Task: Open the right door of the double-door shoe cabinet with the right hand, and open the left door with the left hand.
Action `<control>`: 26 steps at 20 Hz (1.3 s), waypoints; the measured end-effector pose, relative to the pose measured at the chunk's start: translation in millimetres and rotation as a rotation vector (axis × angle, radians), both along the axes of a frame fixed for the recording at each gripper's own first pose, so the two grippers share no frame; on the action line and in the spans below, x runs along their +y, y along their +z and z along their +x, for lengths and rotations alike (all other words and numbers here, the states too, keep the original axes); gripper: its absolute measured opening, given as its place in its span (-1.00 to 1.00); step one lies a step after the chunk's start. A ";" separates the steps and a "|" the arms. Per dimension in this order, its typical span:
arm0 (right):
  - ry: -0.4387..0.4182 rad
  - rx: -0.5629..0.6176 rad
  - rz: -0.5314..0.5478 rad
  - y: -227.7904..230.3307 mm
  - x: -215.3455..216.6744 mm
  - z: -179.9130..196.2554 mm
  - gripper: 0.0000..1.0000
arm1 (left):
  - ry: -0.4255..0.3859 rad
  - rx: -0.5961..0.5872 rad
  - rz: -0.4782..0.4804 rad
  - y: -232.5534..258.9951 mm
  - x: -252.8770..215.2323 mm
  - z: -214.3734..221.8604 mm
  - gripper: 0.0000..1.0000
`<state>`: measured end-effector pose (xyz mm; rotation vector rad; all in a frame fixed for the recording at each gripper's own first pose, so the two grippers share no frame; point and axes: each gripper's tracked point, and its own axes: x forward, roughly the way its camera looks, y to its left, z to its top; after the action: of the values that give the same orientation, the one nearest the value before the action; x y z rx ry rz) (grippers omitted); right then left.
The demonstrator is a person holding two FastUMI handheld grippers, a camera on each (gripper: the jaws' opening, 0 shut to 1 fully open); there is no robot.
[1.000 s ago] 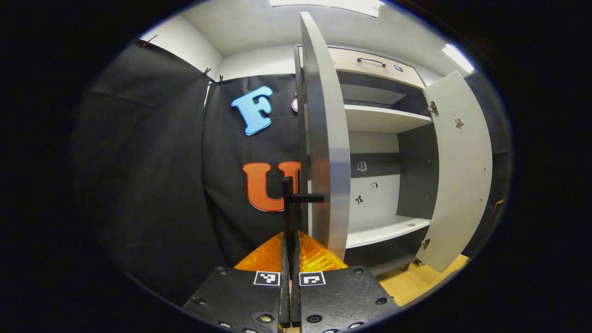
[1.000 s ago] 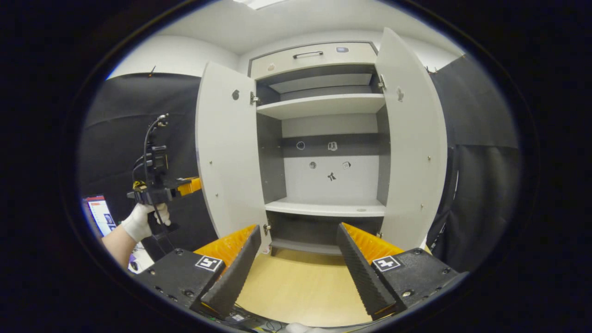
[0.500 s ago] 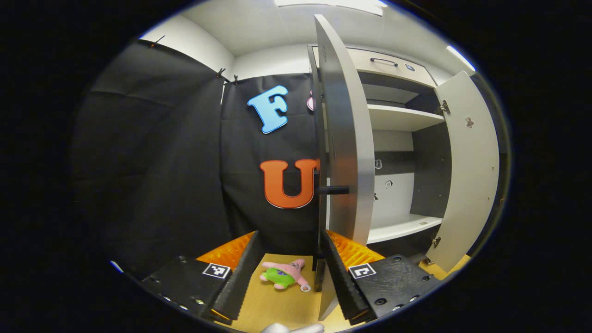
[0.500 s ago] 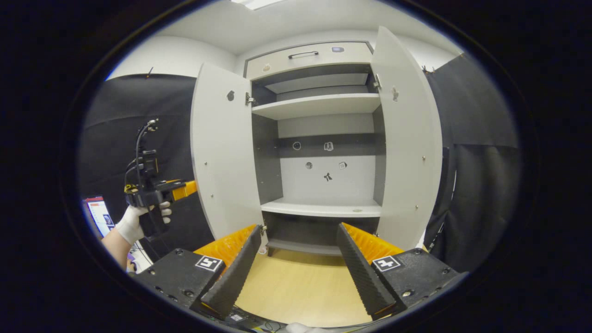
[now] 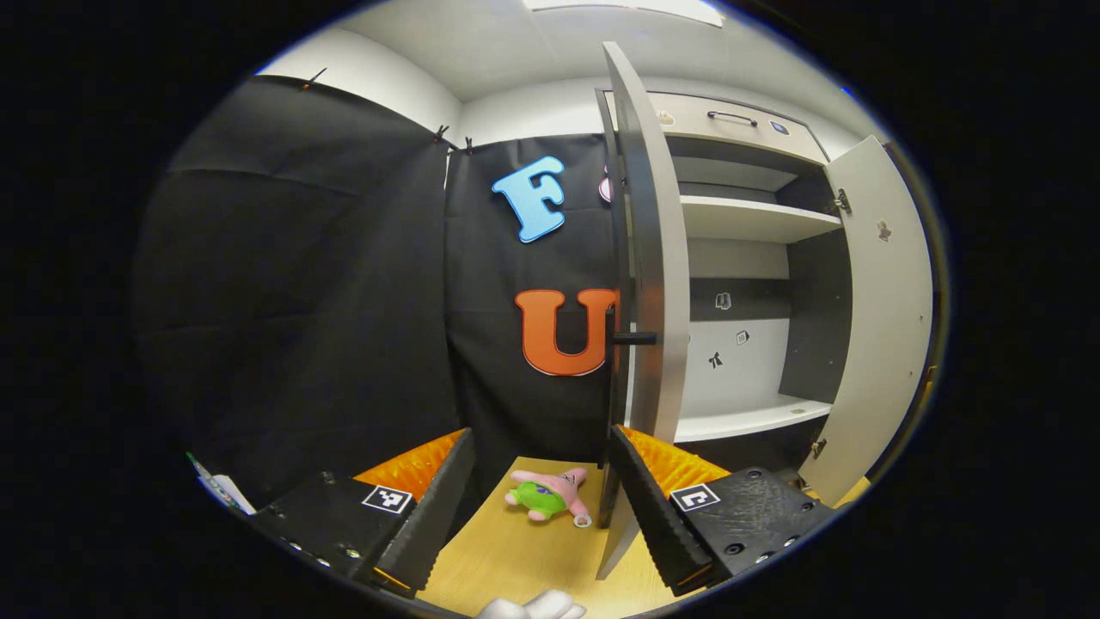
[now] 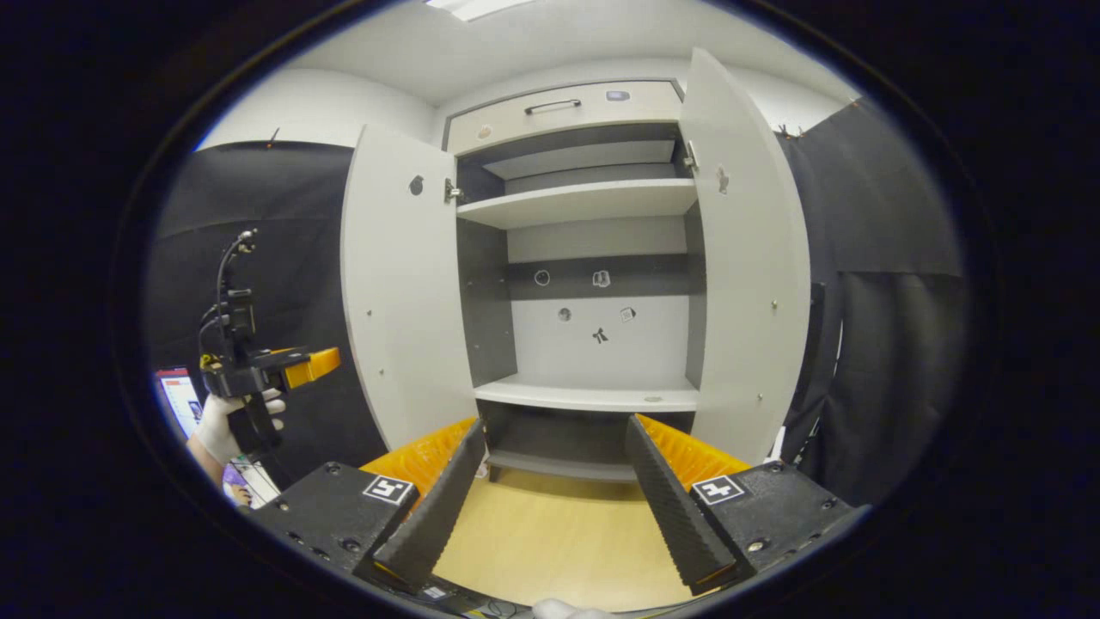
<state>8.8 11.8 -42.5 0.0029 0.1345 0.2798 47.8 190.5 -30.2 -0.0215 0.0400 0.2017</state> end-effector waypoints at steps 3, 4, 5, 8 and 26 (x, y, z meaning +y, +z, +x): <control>-0.026 -0.011 -0.017 6.6 -9.6 4.8 1.00 | 0.040 -0.041 0.048 35.1 -4.9 -16.4 0.87; -0.035 -0.017 -0.023 9.4 -13.5 6.3 1.00 | 0.038 -0.049 0.052 45.8 -10.5 -20.3 0.87; -0.042 -0.024 -0.029 13.3 -16.7 8.3 1.00 | 0.025 -0.058 0.048 55.6 -18.2 -24.2 0.86; -0.070 -0.041 -0.033 19.9 -26.1 12.8 1.00 | -0.015 -0.074 0.037 76.9 -47.3 -29.8 0.87; -0.248 -0.050 -0.031 18.7 -77.6 16.7 1.00 | -0.186 -0.022 0.074 23.3 -188.3 -34.7 0.93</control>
<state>25.5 -65.8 -23.8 -0.0185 0.0881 0.0302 13.2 2.2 -7.0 0.0532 0.0122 0.0171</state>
